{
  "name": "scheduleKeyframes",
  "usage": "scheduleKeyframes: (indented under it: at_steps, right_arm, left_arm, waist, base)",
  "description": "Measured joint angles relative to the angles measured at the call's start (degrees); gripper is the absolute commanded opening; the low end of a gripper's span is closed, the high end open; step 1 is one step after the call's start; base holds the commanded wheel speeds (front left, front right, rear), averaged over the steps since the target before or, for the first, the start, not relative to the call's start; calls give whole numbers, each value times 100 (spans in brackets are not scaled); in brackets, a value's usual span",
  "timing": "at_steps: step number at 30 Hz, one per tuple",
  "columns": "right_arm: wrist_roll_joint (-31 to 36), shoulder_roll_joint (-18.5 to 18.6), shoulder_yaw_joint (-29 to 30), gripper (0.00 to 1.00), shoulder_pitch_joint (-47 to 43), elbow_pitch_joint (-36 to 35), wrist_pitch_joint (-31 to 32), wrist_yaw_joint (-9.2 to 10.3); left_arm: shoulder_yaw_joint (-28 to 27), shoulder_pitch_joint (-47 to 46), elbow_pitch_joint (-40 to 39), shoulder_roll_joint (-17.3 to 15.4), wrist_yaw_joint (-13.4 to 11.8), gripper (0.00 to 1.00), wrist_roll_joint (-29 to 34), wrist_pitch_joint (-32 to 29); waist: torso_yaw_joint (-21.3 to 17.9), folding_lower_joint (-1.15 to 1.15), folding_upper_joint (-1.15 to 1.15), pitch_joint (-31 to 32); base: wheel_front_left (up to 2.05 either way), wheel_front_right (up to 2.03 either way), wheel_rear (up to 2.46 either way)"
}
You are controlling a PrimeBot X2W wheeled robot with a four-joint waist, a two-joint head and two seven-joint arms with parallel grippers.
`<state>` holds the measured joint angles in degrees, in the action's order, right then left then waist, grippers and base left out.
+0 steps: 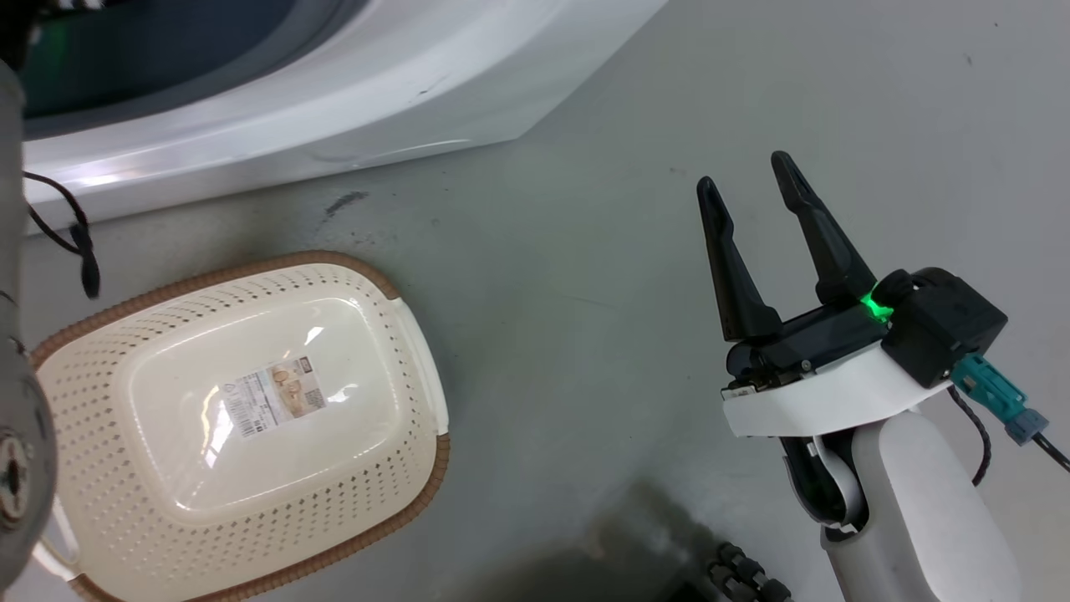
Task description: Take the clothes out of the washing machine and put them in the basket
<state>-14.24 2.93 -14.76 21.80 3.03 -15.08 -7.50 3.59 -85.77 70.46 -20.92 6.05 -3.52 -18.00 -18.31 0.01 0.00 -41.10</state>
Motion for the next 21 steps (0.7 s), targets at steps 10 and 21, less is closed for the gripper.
scheduleKeyframes:
  at_steps: [10, 21]
  right_arm:
    - [-208, -1, -165, 100, 88, 0, 0, 0]
    - [-125, -1, -211, 100, 136, 70, 0, 0]
  left_arm:
    - [154, -608, 164, -187, 25, 65, -10, -1619]
    - [226, -383, 59, -225, -109, 0, -54, -1470]
  waist:
    - [-260, 0, 0, -186]
    - [-313, 0, 0, -61]
  base:
    - [0, 0, 0]
    - [0, 0, 0]
